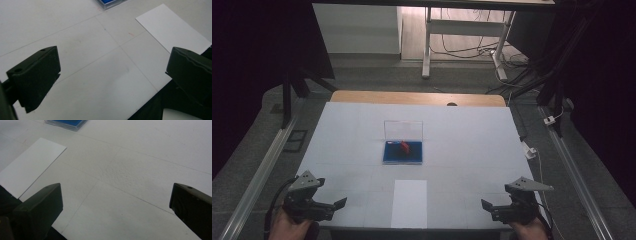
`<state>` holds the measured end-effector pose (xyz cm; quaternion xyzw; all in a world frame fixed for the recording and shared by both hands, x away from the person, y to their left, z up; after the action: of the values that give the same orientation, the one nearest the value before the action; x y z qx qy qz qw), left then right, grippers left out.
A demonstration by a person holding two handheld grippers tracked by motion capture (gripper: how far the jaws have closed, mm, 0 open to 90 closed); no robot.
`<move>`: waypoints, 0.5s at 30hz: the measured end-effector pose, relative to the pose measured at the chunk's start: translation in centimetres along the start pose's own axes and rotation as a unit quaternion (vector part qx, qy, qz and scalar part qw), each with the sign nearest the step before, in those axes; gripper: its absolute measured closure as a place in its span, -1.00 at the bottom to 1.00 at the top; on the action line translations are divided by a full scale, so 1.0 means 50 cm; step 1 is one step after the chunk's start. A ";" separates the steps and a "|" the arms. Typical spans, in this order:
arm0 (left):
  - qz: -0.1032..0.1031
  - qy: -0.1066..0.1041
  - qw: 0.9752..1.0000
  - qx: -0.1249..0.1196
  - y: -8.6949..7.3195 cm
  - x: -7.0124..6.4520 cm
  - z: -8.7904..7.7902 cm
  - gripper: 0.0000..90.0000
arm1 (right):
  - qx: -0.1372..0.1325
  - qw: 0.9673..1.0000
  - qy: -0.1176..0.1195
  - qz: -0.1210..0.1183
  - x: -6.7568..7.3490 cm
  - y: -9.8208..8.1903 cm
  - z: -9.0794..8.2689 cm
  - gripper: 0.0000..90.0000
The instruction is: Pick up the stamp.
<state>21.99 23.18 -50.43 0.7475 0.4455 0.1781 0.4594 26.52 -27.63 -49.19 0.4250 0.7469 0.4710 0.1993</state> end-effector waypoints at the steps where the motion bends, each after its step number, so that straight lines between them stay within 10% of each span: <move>1: 0.001 -0.002 1.000 -0.001 0.002 -0.001 0.003 -1.00 | 0.000 1.000 0.000 0.000 0.000 0.000 0.000 -1.00; 15: 0.024 -0.051 0.998 -0.017 0.029 -0.005 0.051 -1.00 | 0.003 1.000 0.004 0.000 0.000 -0.001 0.001 -1.00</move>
<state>24.32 21.38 -50.49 0.7583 0.4006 0.1580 0.4895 26.54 -27.59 -49.24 0.4241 0.7490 0.4702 0.1951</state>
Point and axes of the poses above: each handheld gripper's, and its own axes: z roughly forward along the jaws, y roughly out of its top, x roughly to its left, the point moved 5 cm from there along z, roughly forward along the jaws, and after that the axes turned 13 degrees about -x, right-handed, at the moved point
